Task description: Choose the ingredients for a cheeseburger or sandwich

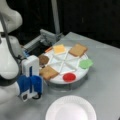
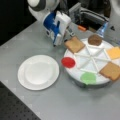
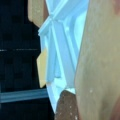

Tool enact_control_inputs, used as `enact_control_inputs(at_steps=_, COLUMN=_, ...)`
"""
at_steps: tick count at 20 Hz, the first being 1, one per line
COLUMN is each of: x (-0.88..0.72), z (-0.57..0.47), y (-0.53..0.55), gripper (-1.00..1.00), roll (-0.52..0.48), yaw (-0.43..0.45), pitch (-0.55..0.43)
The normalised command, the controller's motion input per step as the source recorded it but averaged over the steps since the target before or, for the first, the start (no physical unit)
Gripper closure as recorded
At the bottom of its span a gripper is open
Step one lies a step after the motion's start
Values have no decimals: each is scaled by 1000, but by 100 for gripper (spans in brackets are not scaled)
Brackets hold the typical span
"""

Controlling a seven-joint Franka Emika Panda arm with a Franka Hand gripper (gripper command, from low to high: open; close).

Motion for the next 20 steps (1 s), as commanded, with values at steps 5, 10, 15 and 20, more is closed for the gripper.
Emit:
enact_control_inputs(at_steps=5, x=206, z=-197, y=-146, gripper=100, roll=213, yaw=27, pitch=-78)
enact_control_inputs(at_steps=10, x=205, z=-179, y=-132, gripper=100, roll=204, yaw=32, pitch=-62)
enact_control_inputs(at_steps=15, x=209, z=-163, y=-135, gripper=100, roll=189, yaw=41, pitch=-58)
enact_control_inputs(at_steps=20, x=222, z=-128, y=-240, gripper=100, roll=168, yaw=68, pitch=-45)
